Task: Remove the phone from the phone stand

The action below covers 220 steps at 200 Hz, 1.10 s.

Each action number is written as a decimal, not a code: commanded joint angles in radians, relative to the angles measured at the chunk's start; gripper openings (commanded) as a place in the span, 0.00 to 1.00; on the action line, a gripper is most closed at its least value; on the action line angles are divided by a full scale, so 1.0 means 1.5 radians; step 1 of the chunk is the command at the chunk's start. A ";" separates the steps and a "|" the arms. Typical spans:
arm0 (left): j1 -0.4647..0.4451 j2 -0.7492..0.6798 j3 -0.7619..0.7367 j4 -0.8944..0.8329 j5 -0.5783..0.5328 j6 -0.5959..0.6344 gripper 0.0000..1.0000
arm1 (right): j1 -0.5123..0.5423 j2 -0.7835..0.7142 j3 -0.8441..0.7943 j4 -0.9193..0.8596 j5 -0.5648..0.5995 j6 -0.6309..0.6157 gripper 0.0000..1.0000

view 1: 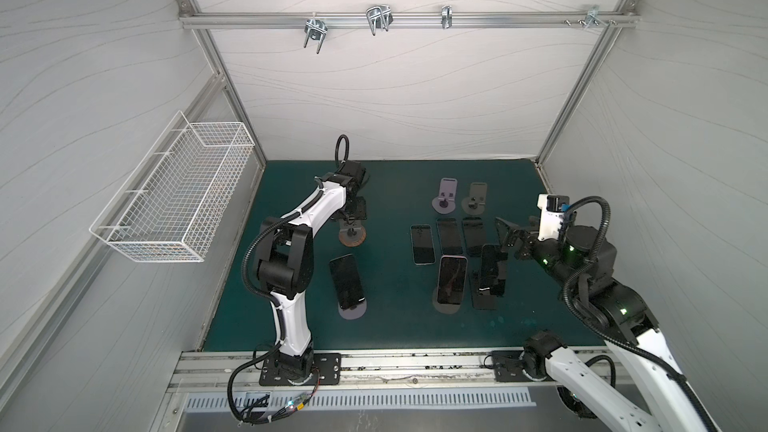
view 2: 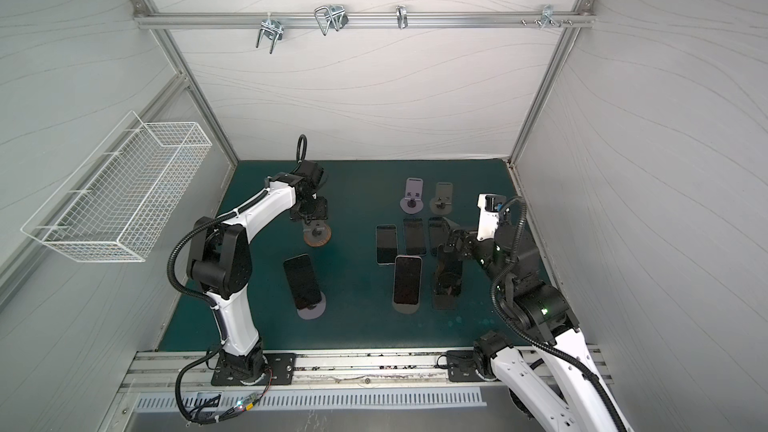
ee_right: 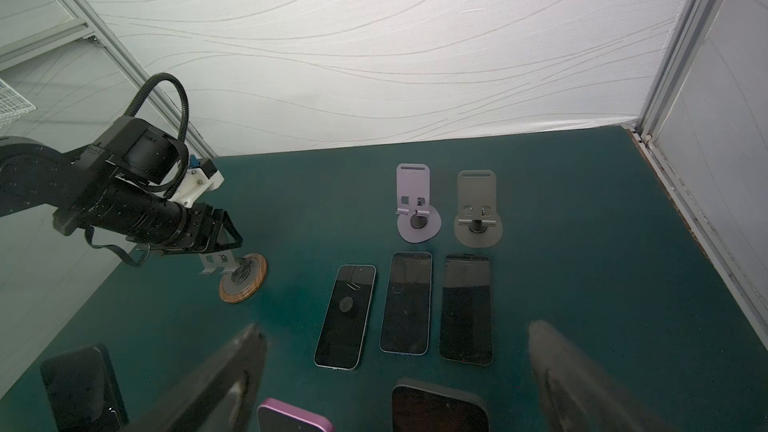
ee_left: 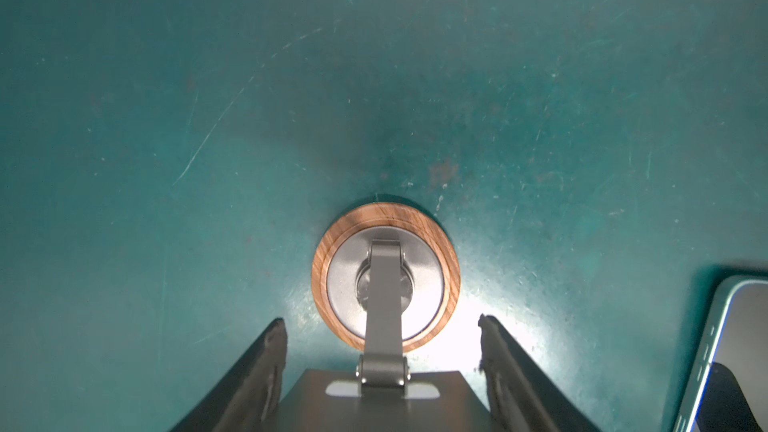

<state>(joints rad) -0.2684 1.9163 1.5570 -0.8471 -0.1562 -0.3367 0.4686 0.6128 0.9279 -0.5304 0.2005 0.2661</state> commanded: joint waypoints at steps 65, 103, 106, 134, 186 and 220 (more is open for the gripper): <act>-0.077 0.017 0.187 -0.095 -0.034 -0.029 0.64 | -0.004 0.005 0.002 0.014 0.004 -0.004 0.99; -0.121 0.075 0.300 -0.120 -0.014 -0.054 0.63 | -0.004 0.009 0.002 0.020 0.002 -0.001 0.99; -0.124 0.079 0.310 -0.121 -0.014 -0.055 0.63 | -0.003 0.009 0.004 0.019 0.005 -0.001 0.99; -0.149 0.138 0.408 -0.149 -0.019 -0.076 0.62 | -0.004 0.009 0.009 0.016 0.008 -0.002 0.99; -0.185 0.182 0.469 -0.111 -0.031 -0.092 0.59 | -0.004 0.010 0.009 0.023 0.011 -0.009 0.99; -0.203 0.213 0.489 -0.092 -0.057 -0.093 0.57 | -0.004 0.015 0.007 0.021 0.011 -0.005 0.99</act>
<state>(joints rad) -0.5526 2.1941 2.2219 -1.0397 -0.1947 -0.4519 0.4686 0.6315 0.9283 -0.5236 0.2089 0.2626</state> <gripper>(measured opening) 0.694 0.992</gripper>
